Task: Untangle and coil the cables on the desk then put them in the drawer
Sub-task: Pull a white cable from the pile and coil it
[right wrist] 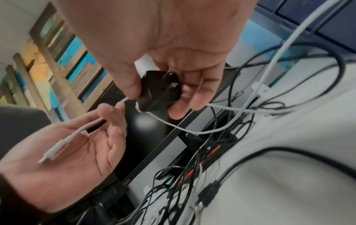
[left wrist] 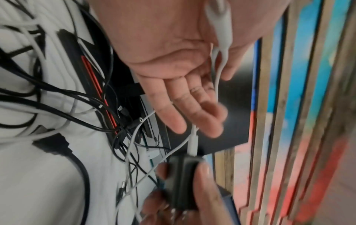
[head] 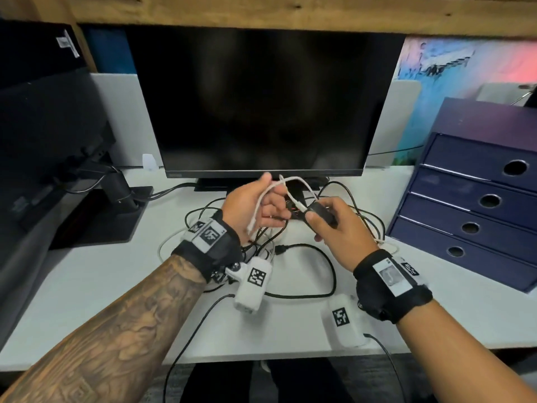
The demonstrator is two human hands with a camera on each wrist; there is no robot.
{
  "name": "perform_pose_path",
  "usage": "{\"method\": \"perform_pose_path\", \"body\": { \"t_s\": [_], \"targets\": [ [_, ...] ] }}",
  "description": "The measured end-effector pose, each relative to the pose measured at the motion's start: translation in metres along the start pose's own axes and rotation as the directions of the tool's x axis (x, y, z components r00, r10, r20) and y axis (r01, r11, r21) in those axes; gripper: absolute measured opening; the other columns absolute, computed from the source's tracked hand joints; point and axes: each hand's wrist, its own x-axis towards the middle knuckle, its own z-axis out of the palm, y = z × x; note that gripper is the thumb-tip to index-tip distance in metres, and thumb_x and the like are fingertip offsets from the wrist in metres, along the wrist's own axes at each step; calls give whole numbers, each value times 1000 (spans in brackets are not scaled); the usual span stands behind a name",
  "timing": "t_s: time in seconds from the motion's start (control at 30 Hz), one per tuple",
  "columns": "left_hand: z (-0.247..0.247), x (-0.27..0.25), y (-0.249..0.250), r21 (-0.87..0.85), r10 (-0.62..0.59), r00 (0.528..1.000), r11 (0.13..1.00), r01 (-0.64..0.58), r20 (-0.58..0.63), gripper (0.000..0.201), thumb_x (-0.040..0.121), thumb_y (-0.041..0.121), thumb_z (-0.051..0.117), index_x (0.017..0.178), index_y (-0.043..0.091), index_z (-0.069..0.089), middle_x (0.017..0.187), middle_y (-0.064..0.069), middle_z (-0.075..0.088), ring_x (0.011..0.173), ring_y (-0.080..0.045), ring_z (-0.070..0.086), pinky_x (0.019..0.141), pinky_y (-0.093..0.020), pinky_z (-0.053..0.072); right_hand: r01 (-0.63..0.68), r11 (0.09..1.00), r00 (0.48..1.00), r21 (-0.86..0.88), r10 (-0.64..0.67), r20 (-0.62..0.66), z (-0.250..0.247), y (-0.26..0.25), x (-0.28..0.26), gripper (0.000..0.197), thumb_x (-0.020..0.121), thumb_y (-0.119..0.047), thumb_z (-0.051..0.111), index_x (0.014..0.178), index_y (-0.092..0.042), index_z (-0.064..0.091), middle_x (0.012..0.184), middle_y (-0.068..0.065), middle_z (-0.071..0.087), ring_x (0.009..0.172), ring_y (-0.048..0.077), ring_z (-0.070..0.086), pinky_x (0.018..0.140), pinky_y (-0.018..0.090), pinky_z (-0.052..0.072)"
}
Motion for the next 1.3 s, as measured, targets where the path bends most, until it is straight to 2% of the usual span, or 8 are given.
{"method": "perform_pose_path", "body": {
  "t_s": [0.1, 0.23, 0.57, 0.73, 0.83, 0.93, 1.17, 1.3],
  "targets": [
    [-19, -2, -2, -183, -32, 994, 982, 50, 101, 64, 102, 55, 26, 132, 9, 60, 125, -12, 68, 115, -31, 66, 90, -49, 51, -125, 978, 992, 167, 120, 39, 5, 3, 0, 11, 99, -31, 60, 103, -21, 58, 97, 8, 72, 71, 17, 66, 56, 17, 45],
    [-28, -6, -19, -173, -34, 990, 983, 59, 139, 65, 98, 55, 33, 138, 10, 56, 139, -6, 60, 130, -28, 56, 108, -56, 39, -238, 931, 966, 277, 196, 172, 16, 8, -1, 15, 97, -21, 64, 108, -17, 55, 98, 12, 75, 72, 23, 71, 58, 31, 48],
    [-31, -7, -35, -39, 69, 988, 996, -75, -137, 42, 92, -14, 40, 128, 0, 57, 122, -14, 69, 108, -28, 70, 78, -32, 59, -246, 937, 942, 248, 170, 290, 34, 18, -13, 35, 91, 1, 66, 118, -19, 57, 115, 10, 68, 88, 29, 74, 77, 49, 59],
    [-20, -7, -46, 234, 213, 920, 962, -140, -328, 40, 84, 2, 75, 118, 14, 60, 119, -1, 62, 92, -18, 72, 70, -28, 60, -207, 920, 962, 332, 130, 241, 36, 18, -14, 42, 91, 4, 65, 124, -19, 53, 122, 9, 65, 85, 17, 74, 76, 36, 62],
    [-15, -7, -43, 179, 95, 959, 983, -48, -266, 12, 99, 14, 58, 104, 8, 67, 98, -11, 72, 88, -24, 71, 72, -39, 62, -170, 930, 969, 325, 99, 225, 37, 19, -13, 45, 90, 6, 65, 124, -21, 52, 124, 8, 62, 84, 15, 73, 81, 39, 62],
    [-14, -7, -44, 146, 46, 981, 989, -18, -187, 39, 106, 32, 41, 93, 11, 72, 85, -8, 73, 78, -20, 68, 73, -41, 59, -171, 937, 969, 305, 104, 223, 40, 21, -14, 46, 89, 6, 68, 125, -19, 51, 122, 10, 64, 86, 17, 74, 81, 38, 61],
    [-18, -6, -48, 230, 137, 982, 968, -104, -132, 15, 97, 15, 60, 89, 11, 72, 82, -5, 69, 74, -17, 64, 66, -34, 55, -85, 950, 983, 299, 31, 182, 44, 23, -15, 77, 82, -15, 80, 142, -41, 39, 135, -9, 61, 129, 5, 54, 108, 30, 42],
    [-22, -9, -44, 235, 150, 972, 966, -105, -183, 16, 96, 15, 61, 89, 13, 75, 81, -3, 71, 75, -18, 62, 66, -30, 54, -17, 934, 998, 357, -5, 59, 37, 11, -10, 41, 92, -6, 68, 130, -20, 61, 128, -2, 66, 122, 5, 58, 102, 31, 49]
  ]
}}
